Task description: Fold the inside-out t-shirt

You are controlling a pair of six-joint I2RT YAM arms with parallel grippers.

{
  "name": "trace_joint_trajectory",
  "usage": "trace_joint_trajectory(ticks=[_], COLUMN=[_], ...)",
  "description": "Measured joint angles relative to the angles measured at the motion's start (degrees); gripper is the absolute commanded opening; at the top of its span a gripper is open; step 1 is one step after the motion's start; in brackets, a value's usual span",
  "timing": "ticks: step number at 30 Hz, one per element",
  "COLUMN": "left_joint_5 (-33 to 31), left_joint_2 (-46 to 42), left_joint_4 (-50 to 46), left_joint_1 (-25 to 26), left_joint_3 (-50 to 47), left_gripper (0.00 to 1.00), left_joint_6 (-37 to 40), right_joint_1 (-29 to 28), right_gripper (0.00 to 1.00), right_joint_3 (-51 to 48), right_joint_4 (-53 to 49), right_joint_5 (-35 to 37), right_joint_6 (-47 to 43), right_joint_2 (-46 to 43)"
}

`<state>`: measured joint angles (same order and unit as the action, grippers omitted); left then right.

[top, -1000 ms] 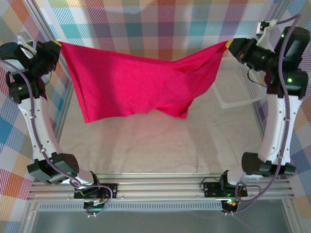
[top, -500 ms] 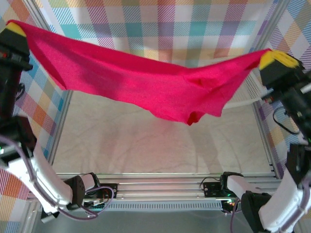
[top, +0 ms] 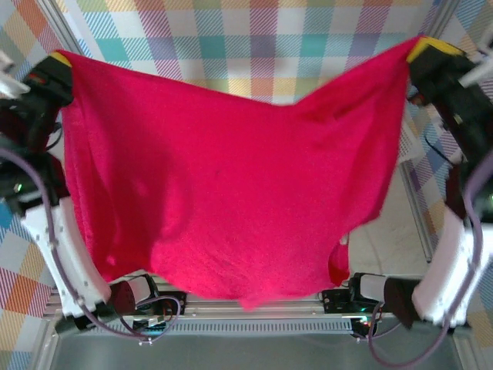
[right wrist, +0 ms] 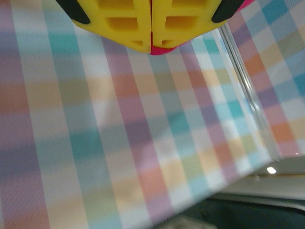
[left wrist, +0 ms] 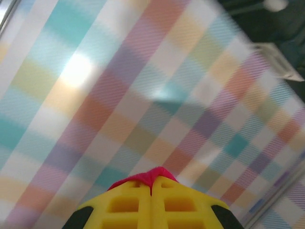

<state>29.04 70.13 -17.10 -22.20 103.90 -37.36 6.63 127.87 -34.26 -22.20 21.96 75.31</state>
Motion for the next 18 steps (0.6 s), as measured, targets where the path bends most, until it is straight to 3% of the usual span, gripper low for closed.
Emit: trace_joint_trajectory(ticks=[5, 10, 17, 18], left_joint_5=[-3.3, -6.0, -9.0, -9.2], left_joint_2=[9.7, 20.5, 36.4, 38.5], left_joint_4=[5.7, 10.4, 15.5, 15.4], left_joint_1=[6.7, 10.3, 11.7, 11.8], left_joint_3=[-15.8, -21.9, -21.9, -21.2], left_gripper=[0.0, 0.0, 0.0, 0.05], left_joint_6=[0.9, 2.0, 3.8, 3.8], right_joint_1=[-5.4, -15.0, -20.0, -20.0], right_gripper=[0.0, 0.0, 0.0, 0.0], right_joint_3=[-8.5, -11.7, -1.7, 2.1], right_joint_4=[-0.3, -1.8, -1.4, -1.9], right_joint_5=[3.7, 12.3, 19.5, 20.1], right_joint_6=[0.2, -2.1, -2.7, -2.7], right_joint_2=[14.4, 25.7, 44.0, 48.0])
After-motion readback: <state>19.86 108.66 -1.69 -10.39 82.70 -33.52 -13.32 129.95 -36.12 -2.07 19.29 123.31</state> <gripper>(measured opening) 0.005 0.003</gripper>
